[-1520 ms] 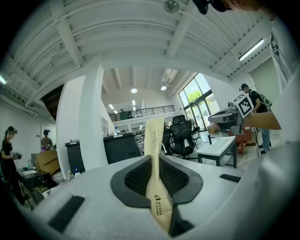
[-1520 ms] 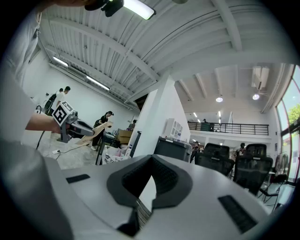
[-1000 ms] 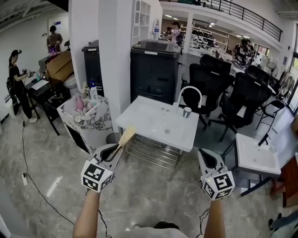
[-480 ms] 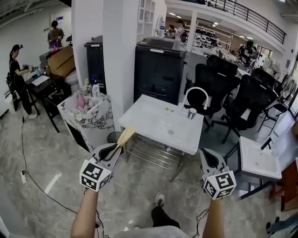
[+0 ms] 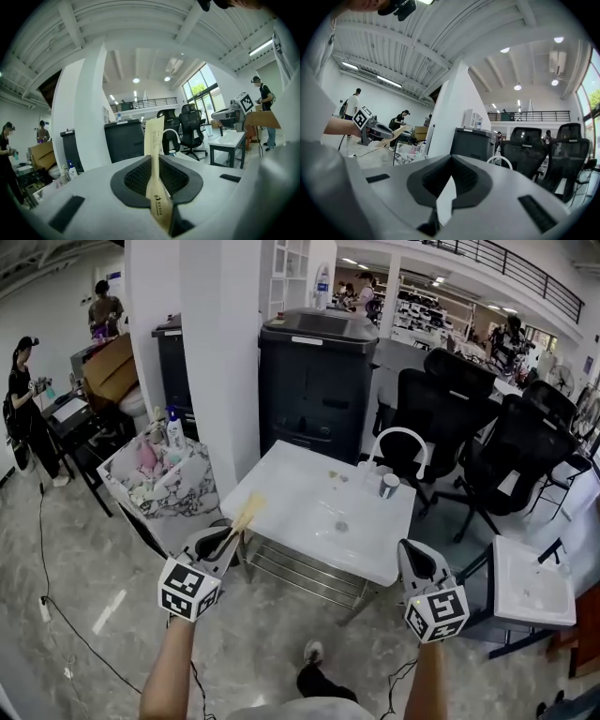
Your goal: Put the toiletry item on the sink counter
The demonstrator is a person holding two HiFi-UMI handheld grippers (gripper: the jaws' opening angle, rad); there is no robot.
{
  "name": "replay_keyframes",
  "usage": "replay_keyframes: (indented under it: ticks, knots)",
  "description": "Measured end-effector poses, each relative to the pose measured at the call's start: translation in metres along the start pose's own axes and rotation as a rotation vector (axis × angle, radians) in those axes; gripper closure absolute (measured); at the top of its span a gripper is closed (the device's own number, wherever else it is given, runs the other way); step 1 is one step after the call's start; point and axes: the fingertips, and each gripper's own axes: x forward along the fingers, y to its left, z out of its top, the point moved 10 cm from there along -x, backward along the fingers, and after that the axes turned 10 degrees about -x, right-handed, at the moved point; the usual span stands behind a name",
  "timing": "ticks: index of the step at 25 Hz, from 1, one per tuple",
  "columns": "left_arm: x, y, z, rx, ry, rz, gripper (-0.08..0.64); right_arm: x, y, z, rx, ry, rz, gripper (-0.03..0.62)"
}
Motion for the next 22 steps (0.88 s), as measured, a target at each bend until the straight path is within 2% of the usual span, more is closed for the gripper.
replay_keyframes:
  ticks: [6, 13, 22]
  knots:
    - [0.104, 0.024, 0.016, -0.010, 0.046, 0.028, 0.512, 0.088, -0.070, -0.032, 0.000, 0.013, 0.060, 0.597]
    - [0.200, 0.053, 0.033, 0.027, 0.110, 0.102, 0.512, 0.173, -0.125, -0.071, 0.087, 0.024, 0.114, 0.597]
    - [0.298, 0.092, 0.030, 0.082, 0.180, 0.056, 0.511, 0.234, -0.153, -0.111, 0.122, 0.107, 0.112, 0.597]
